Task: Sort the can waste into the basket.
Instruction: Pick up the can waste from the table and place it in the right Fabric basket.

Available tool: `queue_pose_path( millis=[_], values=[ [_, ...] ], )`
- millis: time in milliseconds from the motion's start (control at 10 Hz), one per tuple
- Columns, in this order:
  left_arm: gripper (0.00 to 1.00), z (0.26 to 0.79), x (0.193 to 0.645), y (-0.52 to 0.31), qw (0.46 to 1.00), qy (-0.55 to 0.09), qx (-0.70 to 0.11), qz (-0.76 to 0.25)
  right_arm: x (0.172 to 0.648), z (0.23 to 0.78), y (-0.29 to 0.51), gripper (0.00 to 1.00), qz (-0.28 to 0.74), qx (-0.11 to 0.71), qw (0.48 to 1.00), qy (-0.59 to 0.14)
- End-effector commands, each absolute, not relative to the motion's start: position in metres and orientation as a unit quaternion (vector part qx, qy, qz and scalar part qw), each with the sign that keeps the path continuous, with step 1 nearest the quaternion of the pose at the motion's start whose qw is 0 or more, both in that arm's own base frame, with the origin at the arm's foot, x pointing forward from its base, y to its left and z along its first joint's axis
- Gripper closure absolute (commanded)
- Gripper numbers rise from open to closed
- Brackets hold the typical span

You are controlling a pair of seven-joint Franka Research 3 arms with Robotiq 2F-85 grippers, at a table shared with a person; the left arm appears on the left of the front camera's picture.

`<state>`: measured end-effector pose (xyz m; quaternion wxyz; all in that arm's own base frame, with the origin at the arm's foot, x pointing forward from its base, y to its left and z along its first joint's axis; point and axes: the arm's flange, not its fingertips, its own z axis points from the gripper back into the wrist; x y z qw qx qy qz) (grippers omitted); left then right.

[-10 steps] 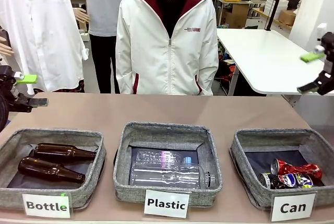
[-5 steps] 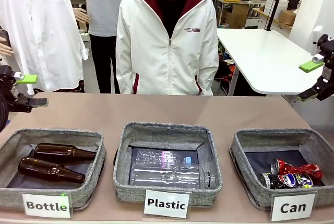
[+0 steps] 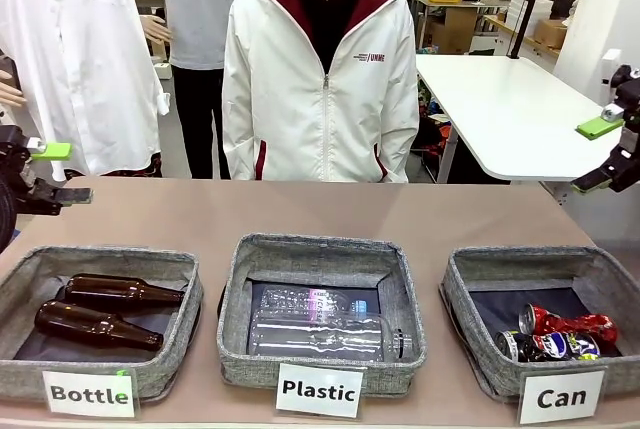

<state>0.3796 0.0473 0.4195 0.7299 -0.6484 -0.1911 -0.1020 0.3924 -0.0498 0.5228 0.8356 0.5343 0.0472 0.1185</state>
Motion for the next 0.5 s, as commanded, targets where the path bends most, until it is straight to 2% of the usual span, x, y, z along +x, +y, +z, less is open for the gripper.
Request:
queue_pose_path(
  millis=[0,400],
  values=[
    [0.00,0.4213,0.3776,0.0478,0.727,-0.195,-0.649,-0.111,0.3942,0.5255,-0.0542,0.00,0.128,0.533,0.835,0.050],
    [0.00,0.4213,0.3776,0.0478,0.727,-0.195,-0.649,-0.111,0.3942,0.5255,-0.0542,0.00,0.128,0.533,0.835,0.050]
  ],
)
